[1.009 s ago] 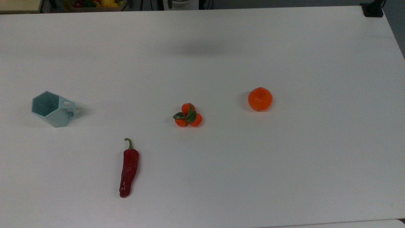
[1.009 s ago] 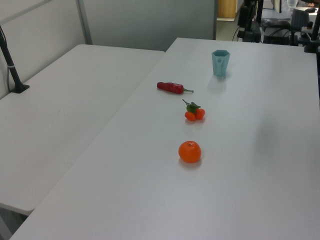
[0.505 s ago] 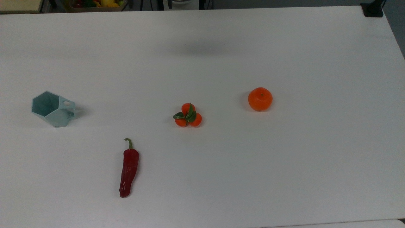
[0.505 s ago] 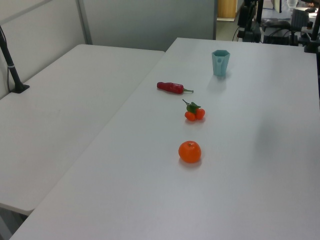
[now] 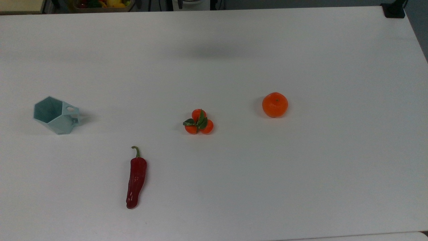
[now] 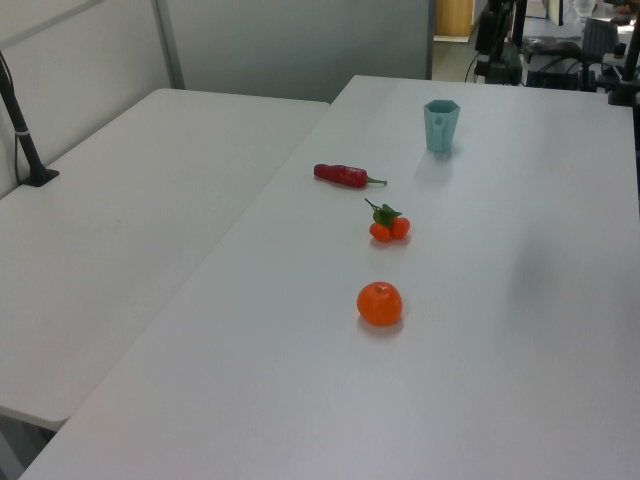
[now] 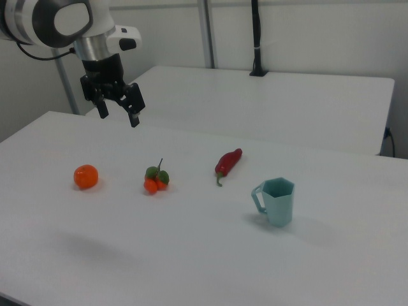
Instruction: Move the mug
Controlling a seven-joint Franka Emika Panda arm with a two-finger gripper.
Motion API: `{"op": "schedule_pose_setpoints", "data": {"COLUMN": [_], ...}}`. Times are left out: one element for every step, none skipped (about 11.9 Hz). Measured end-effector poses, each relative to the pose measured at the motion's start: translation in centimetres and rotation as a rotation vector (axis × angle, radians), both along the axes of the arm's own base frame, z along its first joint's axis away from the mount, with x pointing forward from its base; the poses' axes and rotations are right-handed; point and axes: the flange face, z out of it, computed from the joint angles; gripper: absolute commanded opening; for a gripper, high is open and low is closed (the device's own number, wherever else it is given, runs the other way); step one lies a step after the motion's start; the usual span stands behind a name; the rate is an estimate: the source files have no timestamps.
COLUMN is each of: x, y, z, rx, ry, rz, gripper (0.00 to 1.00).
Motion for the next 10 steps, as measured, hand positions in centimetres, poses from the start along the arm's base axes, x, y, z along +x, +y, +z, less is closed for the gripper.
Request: {"op": "schedule_pose_setpoints", "data": {"x": [0.0, 0.0, 0.0, -0.1, -0.1, 0.0, 0.1, 0.5, 1.2, 2.0], "y": [0.0, -0.1, -0.3, -0.5, -0.6, -0.7, -1.2, -2.2, -3.7, -5.4], "z": [0.0, 0.1, 0.1, 0.2, 0.3, 0.2, 0.2, 0.4, 0.5, 0.6], "rx": [0.004, 0.007, 0.011, 0.016, 0.023, 0.03, 0.038, 0.049, 0.07, 0.096], "ry": [0.0, 0.0, 0.002, 0.004, 0.007, 0.011, 0.014, -0.007, -0.052, -0.103], "rz": [-0.002, -0.025, -0.075, -0.144, -0.224, -0.303, -0.4, -0.493, -0.61, -0.736], "gripper": [1.0, 1.0, 1.0, 1.0, 1.0, 1.0, 0.95, 0.98, 0.99, 1.0]}}
